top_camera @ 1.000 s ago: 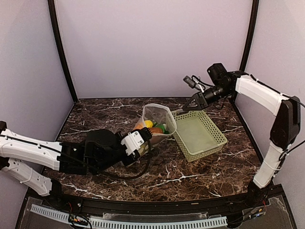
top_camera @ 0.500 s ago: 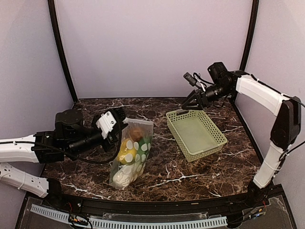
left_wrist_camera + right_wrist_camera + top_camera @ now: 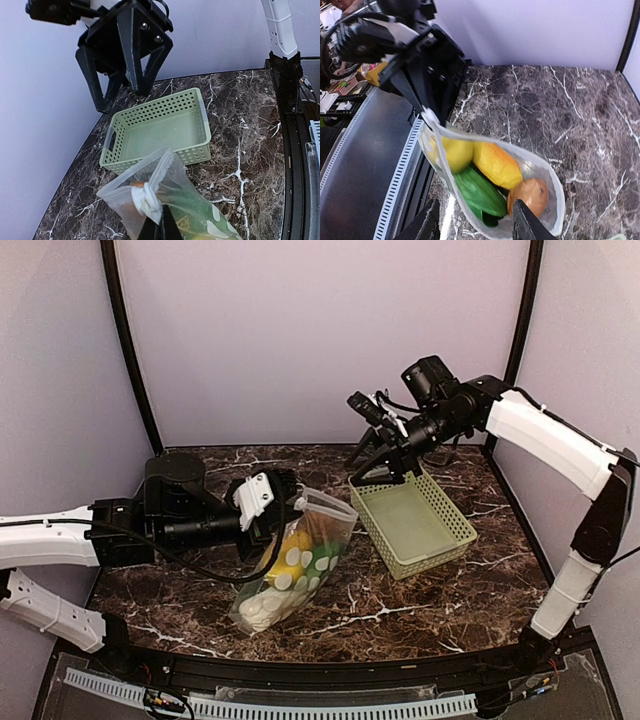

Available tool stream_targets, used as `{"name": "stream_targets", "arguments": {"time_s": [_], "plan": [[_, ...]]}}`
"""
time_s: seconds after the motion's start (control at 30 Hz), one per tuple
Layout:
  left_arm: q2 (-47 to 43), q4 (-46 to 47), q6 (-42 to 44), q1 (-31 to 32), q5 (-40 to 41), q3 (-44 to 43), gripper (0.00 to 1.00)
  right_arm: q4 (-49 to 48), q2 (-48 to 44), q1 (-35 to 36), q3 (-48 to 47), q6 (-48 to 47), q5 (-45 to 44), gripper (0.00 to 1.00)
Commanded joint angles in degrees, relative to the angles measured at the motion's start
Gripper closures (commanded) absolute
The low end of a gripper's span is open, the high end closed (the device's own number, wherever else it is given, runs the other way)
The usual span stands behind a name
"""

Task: Place the food in the zip-top bag and seal the zipper
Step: Pass from the left arm to the right

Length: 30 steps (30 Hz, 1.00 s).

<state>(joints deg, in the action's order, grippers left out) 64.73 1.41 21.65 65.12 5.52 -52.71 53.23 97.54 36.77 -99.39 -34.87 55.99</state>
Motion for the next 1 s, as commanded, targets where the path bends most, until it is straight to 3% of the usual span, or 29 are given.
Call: {"name": "stream_targets", "arguments": {"time_s": [0.0,0.57,0.97], "plan": [[0.87,-0.21,1.14,-0.17,-4.33,-3.64,0.99,1.96,-2.15,3.47,-3.72,-1.93,-0.96,0.53],[0.63,0.37,-0.77,-0.17,-4.73,-2.44,0.99,5.22,6.58,11.81,-11.09,-5.92,-0.03,0.53],[-0.77,1.56,-0.97,-0.16,-2.84,-0.41,0.99,5.65,7.01,12.91,-10.86,-6.13,1.64,0.7]]}}
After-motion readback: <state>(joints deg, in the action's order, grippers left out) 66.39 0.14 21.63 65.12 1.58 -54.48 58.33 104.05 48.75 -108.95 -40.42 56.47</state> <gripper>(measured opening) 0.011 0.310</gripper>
